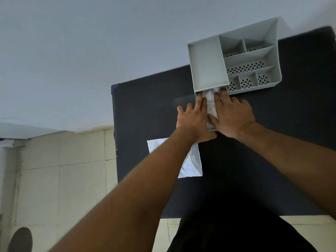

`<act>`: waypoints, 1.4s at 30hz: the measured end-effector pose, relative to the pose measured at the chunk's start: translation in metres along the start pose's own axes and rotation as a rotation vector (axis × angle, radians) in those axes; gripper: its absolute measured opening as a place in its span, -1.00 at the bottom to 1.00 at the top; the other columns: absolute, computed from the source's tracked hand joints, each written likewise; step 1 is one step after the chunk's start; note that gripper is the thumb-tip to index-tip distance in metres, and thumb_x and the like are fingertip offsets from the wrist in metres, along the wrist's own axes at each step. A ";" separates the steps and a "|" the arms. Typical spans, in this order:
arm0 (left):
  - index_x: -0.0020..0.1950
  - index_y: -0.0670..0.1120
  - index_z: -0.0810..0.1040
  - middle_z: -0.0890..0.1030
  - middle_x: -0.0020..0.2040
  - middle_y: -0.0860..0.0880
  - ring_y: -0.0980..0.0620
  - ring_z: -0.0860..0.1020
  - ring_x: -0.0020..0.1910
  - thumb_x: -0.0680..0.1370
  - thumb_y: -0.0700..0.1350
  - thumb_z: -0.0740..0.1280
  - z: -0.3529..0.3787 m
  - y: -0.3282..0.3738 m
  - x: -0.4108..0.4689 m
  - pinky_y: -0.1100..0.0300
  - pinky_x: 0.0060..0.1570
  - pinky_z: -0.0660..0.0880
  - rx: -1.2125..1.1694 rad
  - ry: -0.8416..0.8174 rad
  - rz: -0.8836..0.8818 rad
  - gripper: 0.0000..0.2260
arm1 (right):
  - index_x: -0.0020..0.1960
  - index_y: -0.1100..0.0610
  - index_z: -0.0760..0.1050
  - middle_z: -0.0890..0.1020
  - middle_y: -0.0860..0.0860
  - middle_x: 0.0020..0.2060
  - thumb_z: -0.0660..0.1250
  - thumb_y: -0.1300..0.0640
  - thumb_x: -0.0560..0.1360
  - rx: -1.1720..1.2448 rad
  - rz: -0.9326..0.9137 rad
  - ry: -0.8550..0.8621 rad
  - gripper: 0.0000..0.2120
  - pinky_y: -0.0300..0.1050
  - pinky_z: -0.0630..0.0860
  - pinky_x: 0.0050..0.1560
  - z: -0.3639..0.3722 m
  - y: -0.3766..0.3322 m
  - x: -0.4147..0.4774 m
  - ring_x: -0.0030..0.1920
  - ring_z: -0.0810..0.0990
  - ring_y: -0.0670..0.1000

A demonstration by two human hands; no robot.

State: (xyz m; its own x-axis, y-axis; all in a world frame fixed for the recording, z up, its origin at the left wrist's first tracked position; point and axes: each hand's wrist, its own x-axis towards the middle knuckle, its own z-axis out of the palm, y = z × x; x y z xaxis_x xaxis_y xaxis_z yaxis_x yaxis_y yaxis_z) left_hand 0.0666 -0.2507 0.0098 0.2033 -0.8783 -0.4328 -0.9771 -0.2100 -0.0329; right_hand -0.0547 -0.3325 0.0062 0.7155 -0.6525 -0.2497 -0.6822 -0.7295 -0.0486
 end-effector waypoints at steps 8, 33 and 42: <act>0.67 -0.13 -0.08 -0.15 0.67 -0.19 -0.22 0.42 0.41 0.47 0.43 0.26 0.005 0.009 -0.002 -0.27 0.36 0.29 0.021 0.042 -0.033 0.01 | 0.58 0.17 0.15 0.21 0.14 0.57 0.01 -0.31 0.57 0.019 -0.013 0.020 -0.25 0.09 0.51 0.00 -0.002 0.005 0.007 0.09 0.63 0.23; 0.67 -0.12 -0.10 -0.05 0.68 -0.14 -0.21 0.55 0.29 0.65 0.23 0.12 -0.003 0.023 0.005 -0.25 0.36 0.31 -0.077 -0.002 -0.148 -0.25 | 0.62 0.14 0.07 0.01 0.12 0.64 0.00 -0.18 0.66 0.168 0.035 -0.068 -0.36 0.06 0.53 0.00 0.004 0.006 0.001 0.12 0.63 0.18; 0.67 -0.10 -0.12 -0.07 0.68 -0.11 -0.18 0.61 0.19 0.58 0.17 0.27 -0.016 0.018 0.010 -0.10 0.14 0.47 -0.142 -0.086 -0.112 -0.17 | 0.61 0.04 0.07 0.06 0.13 0.63 0.07 -0.16 0.64 0.203 0.022 -0.085 -0.39 0.16 0.52 0.18 -0.005 0.003 0.000 0.37 0.48 0.21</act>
State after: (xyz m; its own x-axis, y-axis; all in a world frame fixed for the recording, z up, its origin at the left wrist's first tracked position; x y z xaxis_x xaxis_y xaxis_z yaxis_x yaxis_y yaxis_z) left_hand 0.0522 -0.2703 0.0188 0.2979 -0.8076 -0.5090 -0.9290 -0.3679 0.0400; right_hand -0.0562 -0.3361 0.0112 0.6908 -0.6415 -0.3335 -0.7198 -0.6537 -0.2336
